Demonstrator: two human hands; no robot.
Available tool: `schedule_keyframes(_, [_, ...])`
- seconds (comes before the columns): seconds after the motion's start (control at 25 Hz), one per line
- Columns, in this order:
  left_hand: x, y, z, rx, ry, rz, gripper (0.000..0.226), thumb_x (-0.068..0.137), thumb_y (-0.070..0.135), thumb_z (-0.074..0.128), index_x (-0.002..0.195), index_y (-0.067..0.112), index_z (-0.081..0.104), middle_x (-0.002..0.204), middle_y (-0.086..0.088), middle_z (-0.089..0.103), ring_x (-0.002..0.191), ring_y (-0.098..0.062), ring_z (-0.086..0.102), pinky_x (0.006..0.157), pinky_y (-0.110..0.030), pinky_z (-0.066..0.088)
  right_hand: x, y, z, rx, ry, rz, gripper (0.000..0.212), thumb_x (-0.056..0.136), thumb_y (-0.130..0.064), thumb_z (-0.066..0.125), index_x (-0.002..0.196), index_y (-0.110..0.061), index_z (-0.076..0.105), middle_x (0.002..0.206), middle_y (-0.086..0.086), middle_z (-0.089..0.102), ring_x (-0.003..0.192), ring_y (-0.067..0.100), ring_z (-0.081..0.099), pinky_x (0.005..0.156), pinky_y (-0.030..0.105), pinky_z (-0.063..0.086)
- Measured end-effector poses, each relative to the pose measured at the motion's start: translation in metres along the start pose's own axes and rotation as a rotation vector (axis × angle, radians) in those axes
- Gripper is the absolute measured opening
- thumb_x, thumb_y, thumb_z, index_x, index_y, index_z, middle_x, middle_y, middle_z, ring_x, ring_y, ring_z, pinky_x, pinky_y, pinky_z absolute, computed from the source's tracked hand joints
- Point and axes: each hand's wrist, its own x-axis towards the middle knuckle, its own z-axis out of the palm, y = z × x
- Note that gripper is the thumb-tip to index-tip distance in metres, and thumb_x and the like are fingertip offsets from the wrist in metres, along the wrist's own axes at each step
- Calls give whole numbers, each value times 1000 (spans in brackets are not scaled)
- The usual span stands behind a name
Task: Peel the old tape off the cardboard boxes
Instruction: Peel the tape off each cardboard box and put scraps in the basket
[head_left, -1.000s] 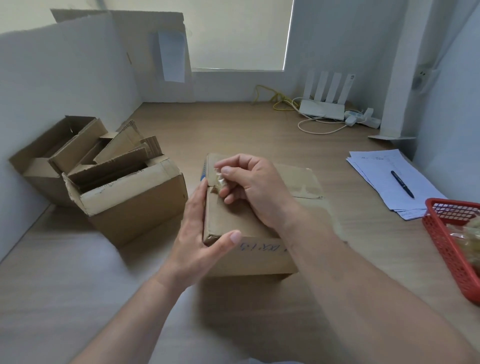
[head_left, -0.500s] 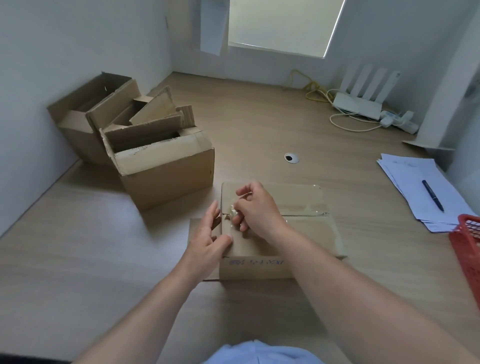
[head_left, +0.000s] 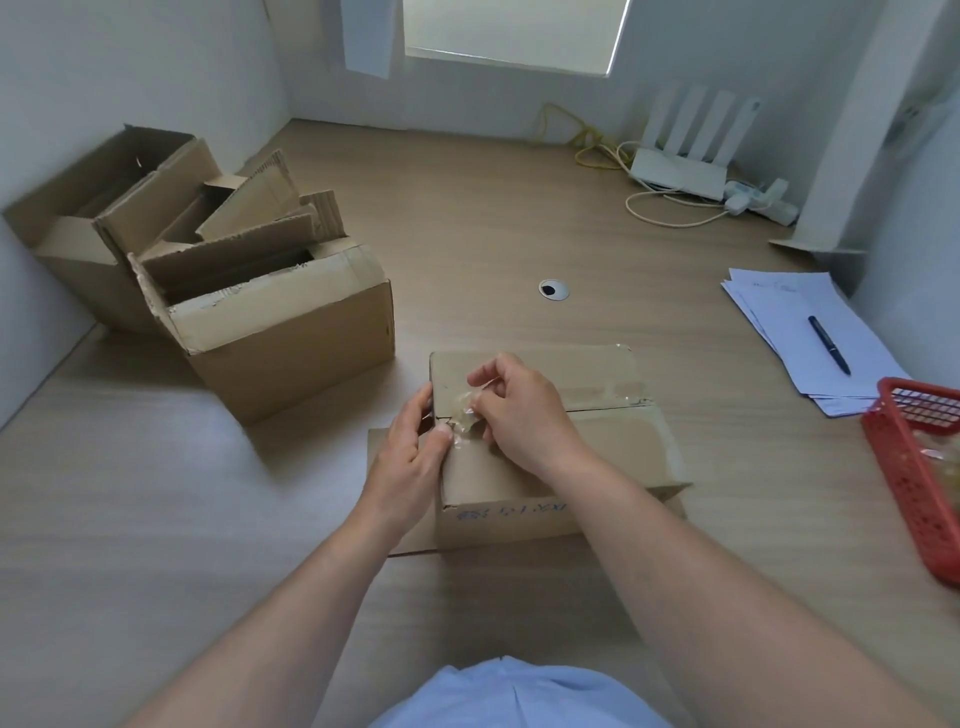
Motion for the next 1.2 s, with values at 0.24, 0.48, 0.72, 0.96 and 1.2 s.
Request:
schedule_keyframes(0.24, [-3, 6, 8, 161, 136, -50, 35, 95, 23, 47, 105, 56, 42, 116, 17, 59, 100, 3, 55, 78, -24, 40, -3, 2, -4, 151, 6, 77, 23, 83, -1, 47, 95, -19, 52, 62, -1, 58, 35, 4, 49, 34, 15, 33])
schedule_keyframes(0.48, [0, 8, 13, 177, 146, -55, 36, 93, 18, 45, 108, 51, 45, 117, 24, 56, 112, -4, 54, 79, -19, 40, -6, 4, -6, -117, 224, 96, 19, 83, -7, 49, 98, -16, 55, 87, 5, 64, 84, 27, 59, 70, 34, 46])
schedule_keyframes(0.72, [3, 3, 6, 548, 137, 338, 36, 94, 4, 55, 129, 8, 56, 146, -5, 43, 140, -16, 31, 114, -34, 20, -10, 11, -4, -385, 226, -26, 10, 89, -19, 53, 98, -17, 58, 101, 7, 59, 91, 29, 56, 69, 30, 35])
schedule_keyframes(0.96, [3, 3, 0, 727, 116, 418, 29, 93, 10, 59, 121, 4, 65, 138, -11, 53, 132, -28, 46, 108, -50, 34, -3, 12, -9, -21, 198, 109, 10, 84, -7, 53, 82, -15, 58, 77, 7, 64, 65, 24, 62, 58, 33, 47])
schedule_keyframes(1.2, [2, 9, 5, 898, 154, 502, 23, 90, 8, 62, 111, 2, 69, 130, -13, 60, 129, -35, 48, 107, -55, 31, -4, 22, -39, 492, 356, 310, 20, 86, 2, 44, 77, -12, 55, 62, 8, 55, 41, 15, 54, 46, 32, 50])
